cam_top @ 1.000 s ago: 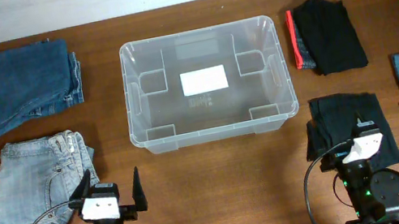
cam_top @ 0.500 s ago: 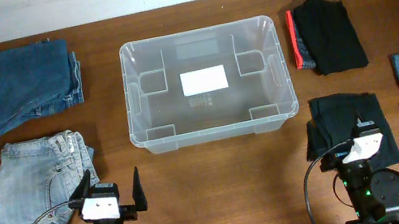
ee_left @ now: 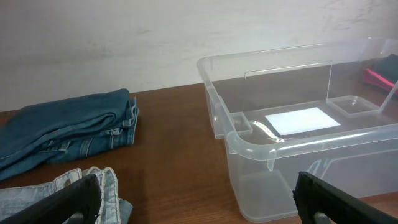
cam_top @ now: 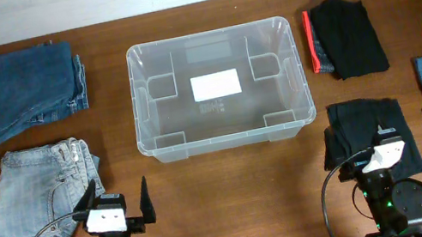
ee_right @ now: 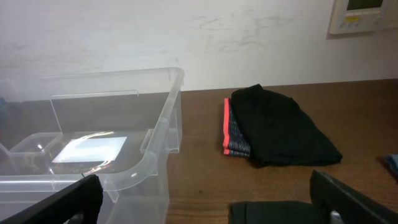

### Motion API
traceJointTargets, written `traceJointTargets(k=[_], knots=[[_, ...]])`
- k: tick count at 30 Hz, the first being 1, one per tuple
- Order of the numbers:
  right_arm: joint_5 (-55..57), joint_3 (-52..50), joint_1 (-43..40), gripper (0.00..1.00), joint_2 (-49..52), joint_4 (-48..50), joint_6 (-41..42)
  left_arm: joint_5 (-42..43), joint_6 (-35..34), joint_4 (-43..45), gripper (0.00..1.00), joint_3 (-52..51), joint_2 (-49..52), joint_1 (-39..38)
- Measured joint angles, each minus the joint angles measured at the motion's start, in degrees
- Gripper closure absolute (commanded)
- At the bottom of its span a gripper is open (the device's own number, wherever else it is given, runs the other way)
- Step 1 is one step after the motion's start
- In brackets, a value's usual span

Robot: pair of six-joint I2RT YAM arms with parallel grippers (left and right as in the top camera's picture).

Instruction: Pack container

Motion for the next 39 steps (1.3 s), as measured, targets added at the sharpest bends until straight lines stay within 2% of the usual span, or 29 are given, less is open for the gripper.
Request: traceJointTargets(k=[30, 39], knots=[[-0.74, 0.00, 0.00, 0.02, 0.00, 0.04, 0.07, 0.00, 0.00, 0.00, 0.00, 0.00, 0.00, 0.00], [-10.29, 0.00, 0.00, 0.02, 0.00, 2.05, 8.68, 0.00, 0.00, 0.00, 0.01, 0.00, 0.00, 0.00]])
